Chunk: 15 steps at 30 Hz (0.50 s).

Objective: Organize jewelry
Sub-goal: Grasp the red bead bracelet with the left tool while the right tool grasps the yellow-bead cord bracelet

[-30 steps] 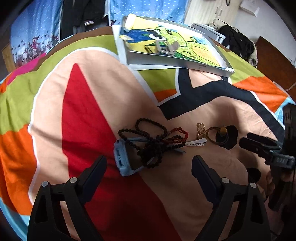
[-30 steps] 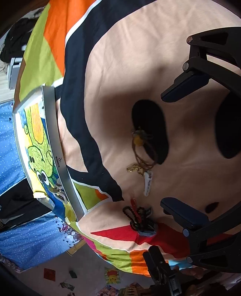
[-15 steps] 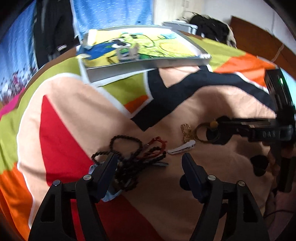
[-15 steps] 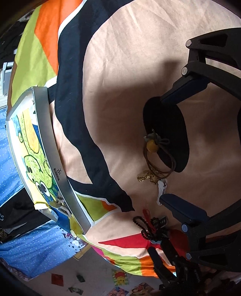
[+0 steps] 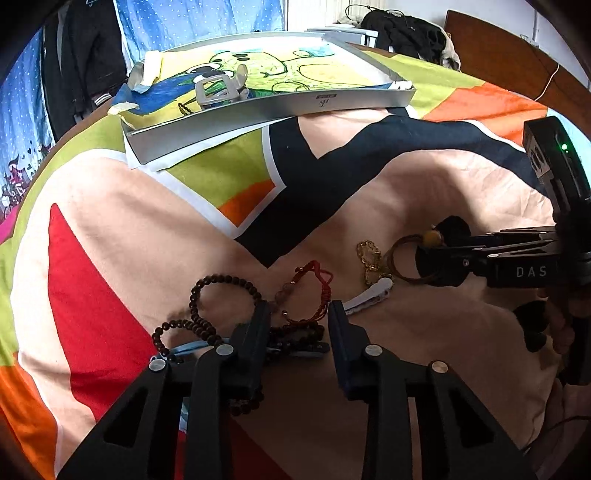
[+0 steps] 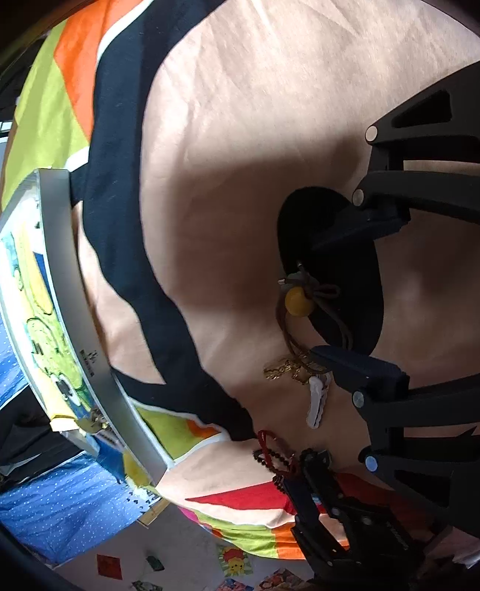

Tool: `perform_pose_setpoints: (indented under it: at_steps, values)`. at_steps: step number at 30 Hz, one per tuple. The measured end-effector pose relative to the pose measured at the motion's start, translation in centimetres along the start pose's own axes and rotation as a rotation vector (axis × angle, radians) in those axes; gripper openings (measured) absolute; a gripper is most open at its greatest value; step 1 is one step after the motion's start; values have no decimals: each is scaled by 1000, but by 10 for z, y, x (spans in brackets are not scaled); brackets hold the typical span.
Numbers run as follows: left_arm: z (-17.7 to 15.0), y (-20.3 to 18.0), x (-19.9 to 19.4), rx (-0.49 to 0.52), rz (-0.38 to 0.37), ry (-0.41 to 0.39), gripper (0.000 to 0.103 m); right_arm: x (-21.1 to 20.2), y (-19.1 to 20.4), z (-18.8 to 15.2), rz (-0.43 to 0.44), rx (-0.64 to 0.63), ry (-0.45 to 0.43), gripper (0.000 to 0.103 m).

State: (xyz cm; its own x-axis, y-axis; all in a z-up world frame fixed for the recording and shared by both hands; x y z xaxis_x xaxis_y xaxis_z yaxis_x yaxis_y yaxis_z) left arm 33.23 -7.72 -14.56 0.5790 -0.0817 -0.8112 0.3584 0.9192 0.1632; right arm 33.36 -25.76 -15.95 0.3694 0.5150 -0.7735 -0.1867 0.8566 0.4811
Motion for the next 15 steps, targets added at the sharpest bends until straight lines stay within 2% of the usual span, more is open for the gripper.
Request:
perform_pose_setpoints:
  at_steps: [4, 7, 11, 14, 15]
  values:
    - [1, -1, 5, 6, 15, 15, 27, 2, 0, -1, 3, 9, 5, 46]
    - [1, 0, 8, -4, 20, 20, 21, 1, 0, -1, 2, 9, 5, 46]
    - [3, 5, 7, -30, 9, 11, 11, 1, -1, -1, 3, 15, 5, 39]
    - [4, 9, 0, -44, 14, -23, 2, 2, -1, -1, 3, 18, 4, 33]
    - [4, 11, -3, -50, 14, -35, 2, 2, -1, -1, 5, 20, 3, 31]
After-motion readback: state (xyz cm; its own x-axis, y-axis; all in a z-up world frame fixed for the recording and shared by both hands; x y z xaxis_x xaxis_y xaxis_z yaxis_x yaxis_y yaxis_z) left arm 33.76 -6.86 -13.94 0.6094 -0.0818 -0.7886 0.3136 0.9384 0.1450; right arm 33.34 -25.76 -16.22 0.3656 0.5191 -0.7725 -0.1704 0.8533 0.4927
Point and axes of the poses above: each gripper's, at about its wrist camera, not at the fingertips, and x roughly the way its jaws point, y to its left, z to its top, the point moved 3 cm from there along x, roughly the way its jaws point, and after that the axes turned 12 degrees about z, right-handed, at the moved point
